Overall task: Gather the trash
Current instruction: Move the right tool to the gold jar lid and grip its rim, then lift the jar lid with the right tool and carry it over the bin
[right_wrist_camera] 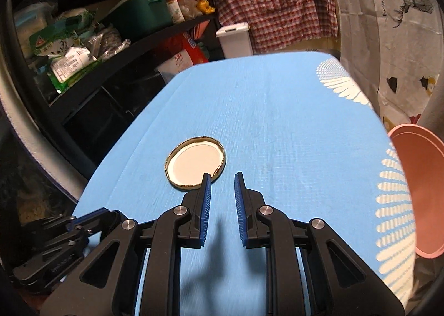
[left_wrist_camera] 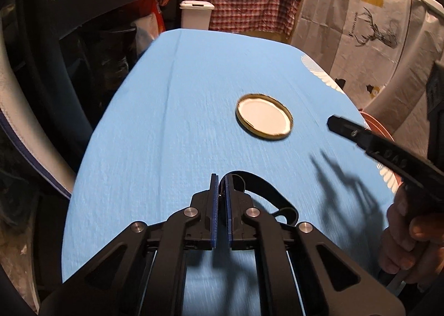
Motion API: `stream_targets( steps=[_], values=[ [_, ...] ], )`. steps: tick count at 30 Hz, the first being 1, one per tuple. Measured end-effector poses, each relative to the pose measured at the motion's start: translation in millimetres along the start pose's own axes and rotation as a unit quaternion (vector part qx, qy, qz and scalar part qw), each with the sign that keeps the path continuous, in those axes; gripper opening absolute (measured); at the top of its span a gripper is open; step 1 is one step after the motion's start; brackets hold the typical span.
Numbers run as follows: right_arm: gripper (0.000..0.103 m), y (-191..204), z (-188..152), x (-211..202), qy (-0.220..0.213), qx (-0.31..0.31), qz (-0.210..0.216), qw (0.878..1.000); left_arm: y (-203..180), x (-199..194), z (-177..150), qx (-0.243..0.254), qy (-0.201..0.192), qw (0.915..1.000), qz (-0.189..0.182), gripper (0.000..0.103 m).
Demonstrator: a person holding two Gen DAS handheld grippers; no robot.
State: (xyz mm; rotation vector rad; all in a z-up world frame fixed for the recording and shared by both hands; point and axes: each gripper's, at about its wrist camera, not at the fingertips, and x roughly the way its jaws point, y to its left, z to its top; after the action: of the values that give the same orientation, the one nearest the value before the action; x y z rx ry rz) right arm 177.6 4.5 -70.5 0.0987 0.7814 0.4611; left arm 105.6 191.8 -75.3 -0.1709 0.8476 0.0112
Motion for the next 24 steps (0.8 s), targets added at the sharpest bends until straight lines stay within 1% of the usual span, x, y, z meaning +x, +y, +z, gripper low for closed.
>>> stream_targets(
  steps=[5,10,12,15,16,18,19,21,24],
  values=[
    [0.019,-2,8,27,0.033,0.014,0.006,0.999,5,6,6,-0.004,-0.003,0.9999,0.012,0.005],
    [0.019,1,18,46,0.054,0.007,0.016,0.998,7,11,12,-0.005,-0.004,0.9999,0.009,0.005],
    [0.019,3,19,53,0.062,-0.003,0.007,0.998,6,12,14,-0.005,-0.004,1.0000,0.006,0.005],
    [0.018,1,22,67,0.082,0.004,0.004,0.997,6,13,18,-0.007,-0.007,1.0000,0.001,0.005],
    [0.019,2,23,68,0.080,0.000,0.002,0.997,6,14,19,-0.007,-0.008,0.9999,0.001,0.005],
    [0.016,5,25,70,0.083,-0.012,-0.003,0.997,6,14,21,-0.008,-0.010,0.9999,-0.002,0.005],
    [0.011,6,25,70,0.083,-0.015,-0.006,0.996,6,14,22,-0.009,-0.011,0.9999,-0.002,0.005],
    [0.007,7,24,70,0.080,-0.021,-0.014,0.996,6,14,24,-0.009,-0.012,0.9999,-0.003,0.005],
    [0.004,6,23,66,0.078,-0.026,-0.019,0.996,6,13,27,-0.011,-0.016,0.9998,-0.003,0.005]
  ],
)
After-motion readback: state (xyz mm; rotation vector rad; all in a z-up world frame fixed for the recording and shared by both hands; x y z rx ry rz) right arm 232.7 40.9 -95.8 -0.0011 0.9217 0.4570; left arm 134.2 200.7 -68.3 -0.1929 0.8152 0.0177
